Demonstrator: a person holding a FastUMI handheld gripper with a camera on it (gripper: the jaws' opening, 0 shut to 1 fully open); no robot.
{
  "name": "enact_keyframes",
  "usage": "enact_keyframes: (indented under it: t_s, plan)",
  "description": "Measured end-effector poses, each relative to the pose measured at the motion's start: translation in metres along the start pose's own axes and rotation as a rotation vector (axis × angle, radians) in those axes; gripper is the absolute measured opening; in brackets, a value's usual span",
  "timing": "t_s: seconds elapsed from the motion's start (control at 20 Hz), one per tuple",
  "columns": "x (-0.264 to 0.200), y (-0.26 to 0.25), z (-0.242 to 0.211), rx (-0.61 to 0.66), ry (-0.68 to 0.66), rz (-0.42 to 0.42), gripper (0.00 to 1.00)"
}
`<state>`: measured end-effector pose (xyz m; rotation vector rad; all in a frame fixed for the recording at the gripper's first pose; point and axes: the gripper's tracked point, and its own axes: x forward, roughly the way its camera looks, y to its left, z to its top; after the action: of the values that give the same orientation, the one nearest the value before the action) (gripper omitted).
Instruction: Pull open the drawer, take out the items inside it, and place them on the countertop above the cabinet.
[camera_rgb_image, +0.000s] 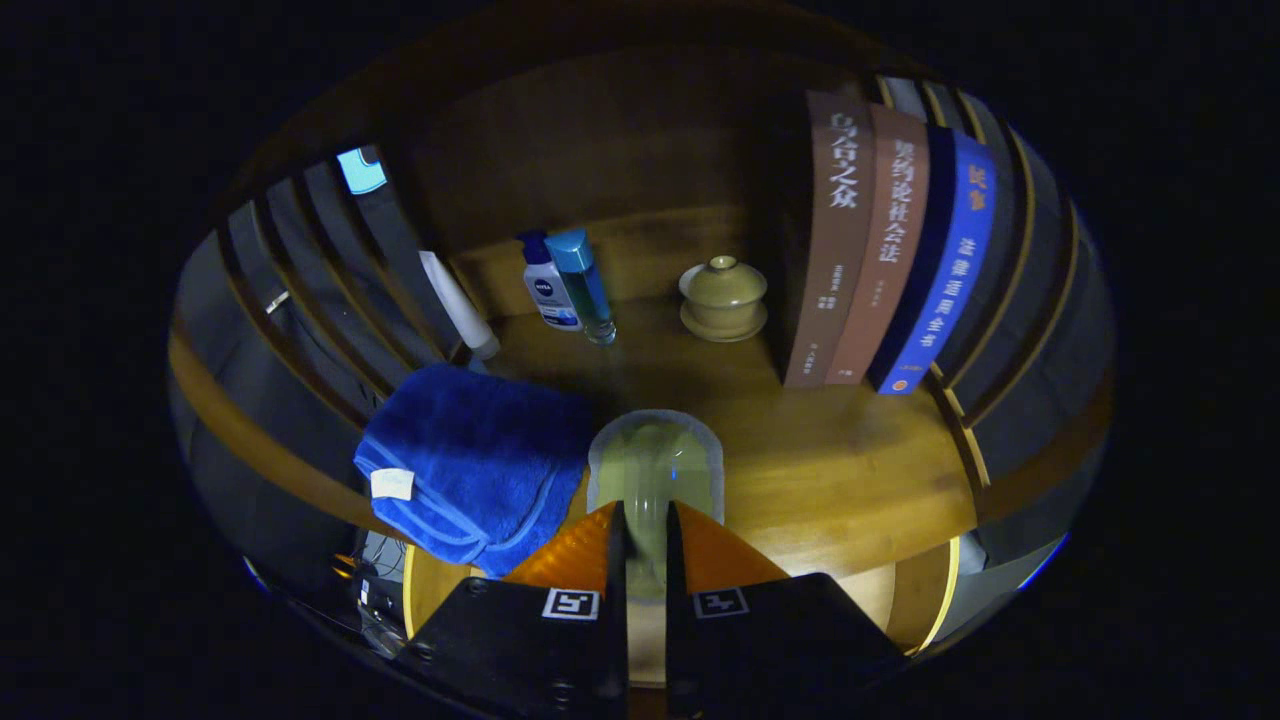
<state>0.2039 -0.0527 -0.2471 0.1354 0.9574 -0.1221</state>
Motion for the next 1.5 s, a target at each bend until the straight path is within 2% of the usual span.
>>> enact_keyframes:
  t_s: [0.2,0.5,0.6,0.85,0.95,1.2,1.5]
  plan:
    - [0.023,-0.001,0.001,-0.003,0.050,-0.016,0.19]
    - [0.033,-0.005,0.006,0.001,0.044,-0.021,0.19]
    - [0.033,0.000,0.005,0.011,0.041,-0.005,0.27]
    - [0.031,-0.007,0.006,0.003,0.033,-0.018,0.95]
    - [0.027,-0.004,0.006,0.008,0.016,-0.018,0.99]
    - [-0.009,0.001,0.006,0.023,-0.107,0.001,0.99]
    - [-0.070,0.003,-0.030,0.041,-0.261,0.012,0.99]
